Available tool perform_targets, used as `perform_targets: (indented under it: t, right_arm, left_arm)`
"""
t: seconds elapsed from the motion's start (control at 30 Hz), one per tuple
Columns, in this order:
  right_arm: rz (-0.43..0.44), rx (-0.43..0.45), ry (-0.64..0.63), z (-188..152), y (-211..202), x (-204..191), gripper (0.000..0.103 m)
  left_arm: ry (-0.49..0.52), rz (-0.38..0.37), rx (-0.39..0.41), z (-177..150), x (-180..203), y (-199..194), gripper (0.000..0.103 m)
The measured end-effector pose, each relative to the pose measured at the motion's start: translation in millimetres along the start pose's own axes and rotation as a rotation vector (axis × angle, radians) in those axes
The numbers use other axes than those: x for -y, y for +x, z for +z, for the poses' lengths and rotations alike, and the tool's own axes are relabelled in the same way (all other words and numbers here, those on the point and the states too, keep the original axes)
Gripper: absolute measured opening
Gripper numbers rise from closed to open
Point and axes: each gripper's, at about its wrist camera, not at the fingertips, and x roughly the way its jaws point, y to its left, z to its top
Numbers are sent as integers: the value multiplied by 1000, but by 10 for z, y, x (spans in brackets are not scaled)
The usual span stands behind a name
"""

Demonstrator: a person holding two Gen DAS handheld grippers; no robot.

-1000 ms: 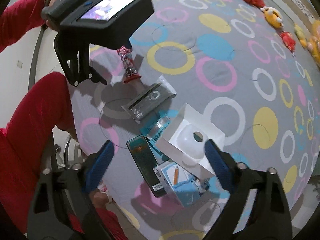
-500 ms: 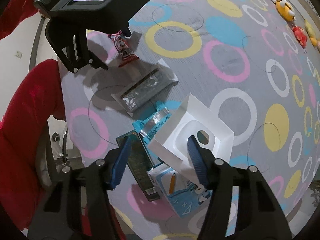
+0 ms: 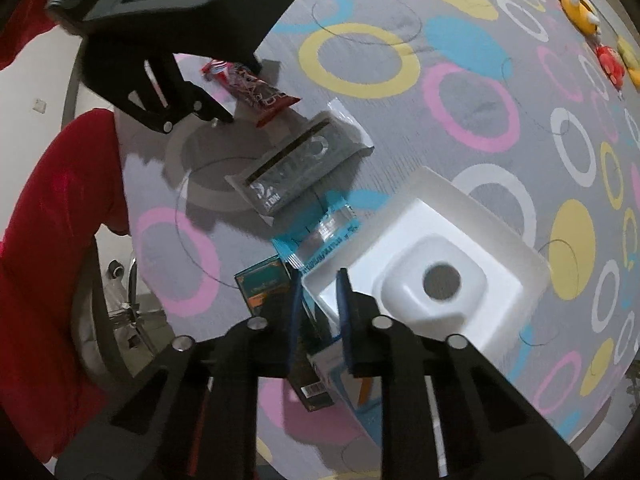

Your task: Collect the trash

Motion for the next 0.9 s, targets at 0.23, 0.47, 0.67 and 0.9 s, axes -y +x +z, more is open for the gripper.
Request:
perform_targets:
  t: [0.23,0.47,0.67,0.9]
  right_arm:
    - [-27,57,74,-33,-8,51,14]
    - [-79,119,191,-76,-96,175,11]
    - [-137,174,316,-157,-173,279,10]
    - [-171,231,369,-208,-309,268,10]
  left_arm:
    - [-71,42,-13,83,152,-3,29]
    - [-228,-8,-19,104,8,18,25]
    - [-285,-10,-9,17,-124,38,25]
    - [-341,-6,3,-168,-244,-55,25]
